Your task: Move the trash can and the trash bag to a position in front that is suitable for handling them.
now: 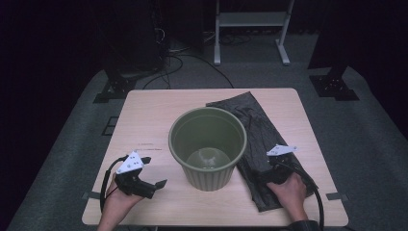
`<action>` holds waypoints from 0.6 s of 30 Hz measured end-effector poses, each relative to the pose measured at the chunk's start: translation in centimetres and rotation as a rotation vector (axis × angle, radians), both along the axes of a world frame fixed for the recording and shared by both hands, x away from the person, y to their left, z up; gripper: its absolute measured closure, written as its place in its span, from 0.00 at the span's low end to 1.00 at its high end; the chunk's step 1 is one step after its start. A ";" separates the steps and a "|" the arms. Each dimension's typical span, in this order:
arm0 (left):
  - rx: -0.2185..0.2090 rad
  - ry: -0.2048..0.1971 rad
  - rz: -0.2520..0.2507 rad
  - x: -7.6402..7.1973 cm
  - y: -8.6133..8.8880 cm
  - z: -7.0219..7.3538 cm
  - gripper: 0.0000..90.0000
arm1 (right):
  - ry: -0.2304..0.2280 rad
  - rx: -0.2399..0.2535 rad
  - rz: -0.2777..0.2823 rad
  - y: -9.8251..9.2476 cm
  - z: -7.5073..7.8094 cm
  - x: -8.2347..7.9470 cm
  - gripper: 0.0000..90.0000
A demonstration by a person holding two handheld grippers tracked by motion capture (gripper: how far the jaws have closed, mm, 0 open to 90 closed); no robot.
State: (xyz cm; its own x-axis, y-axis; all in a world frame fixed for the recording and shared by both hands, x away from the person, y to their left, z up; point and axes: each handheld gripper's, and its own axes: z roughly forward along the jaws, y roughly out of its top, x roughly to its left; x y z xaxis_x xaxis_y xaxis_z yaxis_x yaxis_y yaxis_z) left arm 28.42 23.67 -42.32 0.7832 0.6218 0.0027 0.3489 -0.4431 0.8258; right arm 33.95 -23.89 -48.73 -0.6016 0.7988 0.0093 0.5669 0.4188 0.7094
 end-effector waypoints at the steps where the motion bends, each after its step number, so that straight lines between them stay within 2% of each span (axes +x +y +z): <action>1: 0.001 0.004 0.004 0.1 0.0 -0.3 0.00 | 0.000 0.000 0.001 0.0 0.0 0.0 0.00; 6: 0.005 0.019 0.022 0.6 -0.2 -1.6 0.00 | 0.000 -0.001 0.004 0.0 0.0 0.0 0.00; 15: 0.042 0.044 0.048 1.1 -0.2 -3.8 0.00 | 0.000 -0.001 0.004 0.0 0.0 0.0 0.00; 18: 0.085 0.053 0.058 1.4 -0.2 -4.4 0.00 | 0.000 -0.001 0.004 0.0 0.0 0.0 0.00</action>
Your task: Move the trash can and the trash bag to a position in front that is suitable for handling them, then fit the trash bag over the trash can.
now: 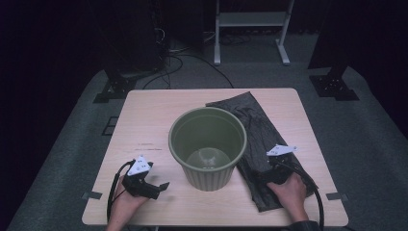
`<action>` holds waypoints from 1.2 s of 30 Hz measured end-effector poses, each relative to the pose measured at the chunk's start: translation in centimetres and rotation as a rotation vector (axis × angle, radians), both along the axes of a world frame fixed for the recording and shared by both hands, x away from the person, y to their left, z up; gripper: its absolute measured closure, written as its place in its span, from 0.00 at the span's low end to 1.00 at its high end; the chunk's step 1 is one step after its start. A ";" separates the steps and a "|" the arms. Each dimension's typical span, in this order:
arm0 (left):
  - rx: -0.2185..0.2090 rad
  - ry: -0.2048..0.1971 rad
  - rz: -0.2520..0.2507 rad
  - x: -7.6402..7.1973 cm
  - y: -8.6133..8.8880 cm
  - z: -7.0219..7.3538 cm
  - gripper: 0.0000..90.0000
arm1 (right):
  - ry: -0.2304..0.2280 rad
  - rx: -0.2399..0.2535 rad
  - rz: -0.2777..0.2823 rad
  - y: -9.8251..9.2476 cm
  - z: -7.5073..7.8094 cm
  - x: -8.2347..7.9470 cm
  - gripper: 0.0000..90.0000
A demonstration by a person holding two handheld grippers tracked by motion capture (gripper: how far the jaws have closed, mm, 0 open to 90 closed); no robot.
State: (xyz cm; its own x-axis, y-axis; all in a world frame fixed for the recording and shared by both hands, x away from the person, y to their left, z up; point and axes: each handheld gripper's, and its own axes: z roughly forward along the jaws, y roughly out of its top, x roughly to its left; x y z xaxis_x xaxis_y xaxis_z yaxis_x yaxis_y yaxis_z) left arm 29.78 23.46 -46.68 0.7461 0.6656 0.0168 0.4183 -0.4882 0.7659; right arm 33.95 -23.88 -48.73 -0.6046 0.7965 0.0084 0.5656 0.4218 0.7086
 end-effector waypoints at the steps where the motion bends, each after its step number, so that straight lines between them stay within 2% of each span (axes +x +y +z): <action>1: 0.008 0.003 0.006 0.1 0.0 -0.1 0.00 | 0.000 0.000 0.000 0.0 0.0 0.0 0.00; 3: -0.001 0.024 0.011 0.2 0.1 -0.6 0.00 | 0.000 0.001 -0.001 0.0 0.0 0.0 0.00; 6: 0.021 0.045 0.020 0.4 0.2 -1.1 0.00 | 0.000 0.001 -0.001 0.0 0.0 0.0 0.00; 11: 0.035 0.065 0.036 0.7 0.3 -1.6 0.00 | 0.000 0.001 -0.001 0.0 0.0 0.0 0.00; 15: 0.054 0.056 0.043 0.6 0.2 -1.6 0.00 | 0.000 0.000 -0.001 0.0 0.0 0.0 0.00; 29: 0.056 0.056 0.045 0.6 0.2 -1.6 0.00 | -0.003 0.003 -0.007 0.0 0.0 0.0 0.01; 33: 0.055 0.056 0.045 0.6 0.2 -1.6 0.00 | -0.017 0.015 -0.027 -0.1 0.1 -0.3 0.09; 35: 0.055 0.056 0.045 0.6 0.2 -1.6 0.00 | -0.035 0.029 -0.020 -0.2 0.2 -0.6 0.23; 36: 0.055 0.056 0.045 0.6 0.2 -1.6 0.00 | -0.043 0.036 -0.016 -0.2 0.2 -0.8 0.33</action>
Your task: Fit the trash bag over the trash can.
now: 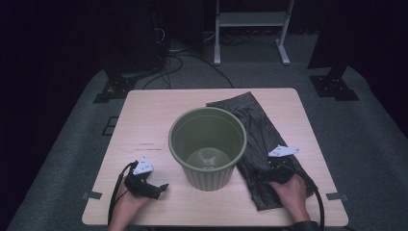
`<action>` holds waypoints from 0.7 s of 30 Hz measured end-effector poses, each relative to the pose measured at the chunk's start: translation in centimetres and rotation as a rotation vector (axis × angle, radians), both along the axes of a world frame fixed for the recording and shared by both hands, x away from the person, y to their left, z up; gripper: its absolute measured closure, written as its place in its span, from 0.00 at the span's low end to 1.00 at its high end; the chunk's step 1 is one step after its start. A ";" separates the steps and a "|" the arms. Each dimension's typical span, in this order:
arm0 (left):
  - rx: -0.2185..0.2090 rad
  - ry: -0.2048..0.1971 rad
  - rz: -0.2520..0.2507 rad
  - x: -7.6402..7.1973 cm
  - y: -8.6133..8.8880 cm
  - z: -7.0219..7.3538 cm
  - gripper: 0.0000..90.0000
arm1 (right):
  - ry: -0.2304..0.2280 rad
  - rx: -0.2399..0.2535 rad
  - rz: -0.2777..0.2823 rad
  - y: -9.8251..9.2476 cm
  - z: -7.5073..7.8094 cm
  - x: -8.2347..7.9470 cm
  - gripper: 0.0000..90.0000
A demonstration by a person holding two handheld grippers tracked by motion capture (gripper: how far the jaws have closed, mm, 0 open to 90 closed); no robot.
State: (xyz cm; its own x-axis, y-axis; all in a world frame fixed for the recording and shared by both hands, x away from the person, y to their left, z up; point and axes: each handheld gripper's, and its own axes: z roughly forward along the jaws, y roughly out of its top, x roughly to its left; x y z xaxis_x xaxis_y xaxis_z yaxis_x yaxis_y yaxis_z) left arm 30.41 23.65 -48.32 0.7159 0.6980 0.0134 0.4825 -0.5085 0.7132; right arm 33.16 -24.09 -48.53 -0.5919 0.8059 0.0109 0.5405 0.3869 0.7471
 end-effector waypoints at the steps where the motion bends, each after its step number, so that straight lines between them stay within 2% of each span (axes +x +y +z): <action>1: -0.001 0.000 0.000 0.0 0.0 0.0 0.00 | -0.010 0.007 0.006 -0.1 0.0 -0.2 0.41; 6: 0.000 0.000 0.000 0.0 0.0 0.0 0.00 | -0.012 0.014 0.028 0.0 0.3 -0.8 0.79; 9: 0.000 0.000 0.000 0.0 0.0 0.0 0.00 | -0.005 0.012 0.041 0.1 0.3 -0.8 0.96; 11: -0.001 0.000 0.001 0.0 0.0 0.0 0.00 | 0.000 0.014 0.046 0.1 0.4 -0.8 0.99; 16: 0.000 0.000 0.001 0.0 0.0 0.0 0.00 | 0.020 0.021 0.048 -0.1 0.5 -0.9 0.99; 21: 0.000 0.000 0.002 0.0 0.0 0.0 0.00 | 0.045 0.023 0.079 -0.4 0.8 -2.1 0.99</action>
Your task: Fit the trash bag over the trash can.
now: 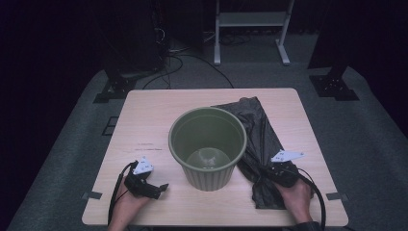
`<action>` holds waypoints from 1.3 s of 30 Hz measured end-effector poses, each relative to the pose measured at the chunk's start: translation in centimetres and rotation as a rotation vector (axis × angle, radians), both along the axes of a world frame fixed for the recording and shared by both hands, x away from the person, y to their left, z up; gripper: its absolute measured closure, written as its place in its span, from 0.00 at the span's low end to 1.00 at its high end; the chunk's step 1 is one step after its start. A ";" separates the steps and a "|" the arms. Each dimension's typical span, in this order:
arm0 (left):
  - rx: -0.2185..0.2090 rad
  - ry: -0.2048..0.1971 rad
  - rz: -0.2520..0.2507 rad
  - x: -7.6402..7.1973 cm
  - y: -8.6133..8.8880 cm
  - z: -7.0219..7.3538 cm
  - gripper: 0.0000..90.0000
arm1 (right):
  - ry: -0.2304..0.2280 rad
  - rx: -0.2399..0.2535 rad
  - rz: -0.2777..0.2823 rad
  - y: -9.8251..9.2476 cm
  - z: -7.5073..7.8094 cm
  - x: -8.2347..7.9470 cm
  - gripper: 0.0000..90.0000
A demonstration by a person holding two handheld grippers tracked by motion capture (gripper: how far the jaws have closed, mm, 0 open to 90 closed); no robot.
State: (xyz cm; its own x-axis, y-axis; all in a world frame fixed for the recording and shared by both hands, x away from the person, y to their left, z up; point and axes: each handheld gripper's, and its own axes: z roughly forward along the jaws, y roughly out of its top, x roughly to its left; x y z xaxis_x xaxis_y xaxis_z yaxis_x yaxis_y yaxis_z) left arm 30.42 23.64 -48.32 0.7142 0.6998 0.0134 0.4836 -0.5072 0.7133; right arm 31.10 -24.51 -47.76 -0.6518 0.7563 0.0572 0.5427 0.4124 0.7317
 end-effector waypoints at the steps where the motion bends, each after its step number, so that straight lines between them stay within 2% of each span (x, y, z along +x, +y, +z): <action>1: 0.000 0.000 0.001 0.0 0.0 0.0 0.00 | 0.002 0.000 0.007 -0.1 0.0 -0.4 0.99; 16: -0.002 0.001 0.011 -0.1 -0.1 0.0 0.00 | 0.047 -0.007 0.110 -2.2 0.2 -6.6 0.99; 18: -0.001 0.000 0.011 -0.1 -0.1 0.0 0.00 | 0.045 -0.005 0.113 -2.4 0.2 -7.1 0.92; 19: -0.001 0.000 0.011 -0.1 -0.1 0.0 0.00 | 0.045 -0.005 0.113 -2.4 0.2 -7.1 0.92; 20: -0.002 0.000 0.012 -0.1 -0.1 0.0 0.00 | 0.040 -0.002 0.105 -2.5 0.5 -7.3 0.75; 22: -0.002 0.001 0.013 -0.1 -0.1 0.0 0.00 | 0.025 0.002 0.087 -2.6 0.9 -7.5 0.62; 23: -0.002 0.001 0.013 -0.1 -0.1 0.0 0.00 | 0.025 0.006 0.085 -2.6 1.1 -7.5 0.59; 27: -0.002 0.001 0.013 -0.1 -0.1 0.0 0.00 | 0.005 0.021 0.051 -2.6 2.3 -7.2 0.38; 32: -0.001 0.001 0.014 -0.1 -0.1 0.0 0.00 | -0.038 0.022 -0.029 -2.7 3.3 -5.5 0.17; 35: -0.001 0.001 0.015 -0.1 -0.1 0.0 0.00 | -0.042 0.020 -0.056 -2.8 3.5 -4.0 0.14; 36: -0.002 0.001 0.016 -0.1 -0.1 0.0 0.00 | -0.031 0.013 -0.075 -2.9 3.5 -3.4 0.14; 39: -0.001 0.001 0.016 -0.1 -0.1 0.0 0.00 | -0.027 0.014 -0.096 -2.7 3.6 -2.4 0.14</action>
